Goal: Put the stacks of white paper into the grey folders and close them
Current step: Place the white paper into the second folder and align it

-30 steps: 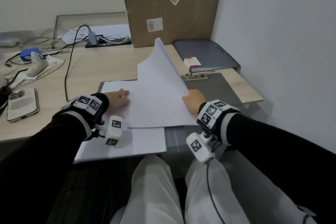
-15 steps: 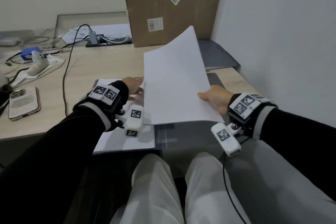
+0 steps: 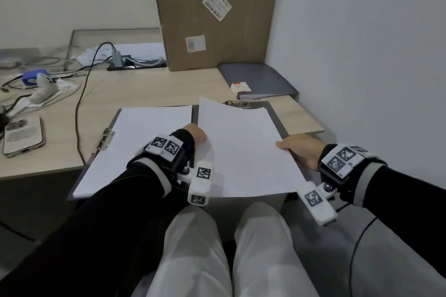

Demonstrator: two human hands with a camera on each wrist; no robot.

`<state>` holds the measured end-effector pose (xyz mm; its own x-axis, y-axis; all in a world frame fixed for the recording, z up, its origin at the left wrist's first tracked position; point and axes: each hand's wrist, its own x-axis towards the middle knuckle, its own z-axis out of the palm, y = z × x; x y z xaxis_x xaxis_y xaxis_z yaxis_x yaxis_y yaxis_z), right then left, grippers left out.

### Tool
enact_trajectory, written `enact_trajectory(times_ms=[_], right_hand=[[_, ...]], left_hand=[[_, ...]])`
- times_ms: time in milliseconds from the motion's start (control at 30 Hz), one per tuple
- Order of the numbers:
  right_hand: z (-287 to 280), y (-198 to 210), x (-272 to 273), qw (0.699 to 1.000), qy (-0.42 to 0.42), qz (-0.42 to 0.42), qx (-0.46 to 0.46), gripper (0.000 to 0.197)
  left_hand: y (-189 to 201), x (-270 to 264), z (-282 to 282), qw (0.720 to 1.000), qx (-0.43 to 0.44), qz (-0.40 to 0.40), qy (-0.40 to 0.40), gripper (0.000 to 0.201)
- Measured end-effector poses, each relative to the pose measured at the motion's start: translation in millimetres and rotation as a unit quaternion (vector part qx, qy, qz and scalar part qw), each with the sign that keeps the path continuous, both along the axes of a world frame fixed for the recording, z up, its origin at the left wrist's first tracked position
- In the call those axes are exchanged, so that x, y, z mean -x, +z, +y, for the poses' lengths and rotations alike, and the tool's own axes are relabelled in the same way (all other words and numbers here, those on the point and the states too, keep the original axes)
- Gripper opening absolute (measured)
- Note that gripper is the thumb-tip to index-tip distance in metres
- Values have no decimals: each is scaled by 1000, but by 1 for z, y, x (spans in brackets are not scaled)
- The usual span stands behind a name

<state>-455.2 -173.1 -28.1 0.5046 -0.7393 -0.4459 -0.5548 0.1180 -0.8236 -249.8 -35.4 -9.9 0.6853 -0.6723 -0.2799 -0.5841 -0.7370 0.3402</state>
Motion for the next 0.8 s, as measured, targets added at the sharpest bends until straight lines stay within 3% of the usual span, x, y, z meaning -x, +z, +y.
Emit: enact_trajectory(times_ms=[67,133,233,300,400,500,600,667,733,767,800], right_hand=[[-2,0,4,999,-23,19,15,22],[-5,1,5,998,-29,29,38,26],[-9,2,6,998,-34,31,53,25],[-13,1,6,998,-34,32,53,24],[-20,2,4,998,-41,21,48,22],[-25,6,3,998,-35,23,49,26],[-28,9,1,997,-21,34,62,29],[-28,8,1,997,-18,37,64,28],[-48,2,-1,998,-12,47,50,31],[-49,3,0,997,-8,53,56,34],[-48,3,1,997,-4,53,52,35]], left_hand=[[-6,-1,-4,999,4,-2,-42,40],[-1,5,-8,999,23,27,11,40],[8,11,-19,982,40,142,118,42],[11,10,-28,988,14,117,103,42],[12,13,-34,998,-46,38,18,42],[10,9,-40,996,-17,71,50,40],[6,6,-40,997,-53,45,-26,38],[6,8,-42,998,-41,51,-2,39],[0,5,-70,986,19,140,91,41],[1,6,-70,984,30,150,91,40],[1,8,-69,988,33,111,100,39]])
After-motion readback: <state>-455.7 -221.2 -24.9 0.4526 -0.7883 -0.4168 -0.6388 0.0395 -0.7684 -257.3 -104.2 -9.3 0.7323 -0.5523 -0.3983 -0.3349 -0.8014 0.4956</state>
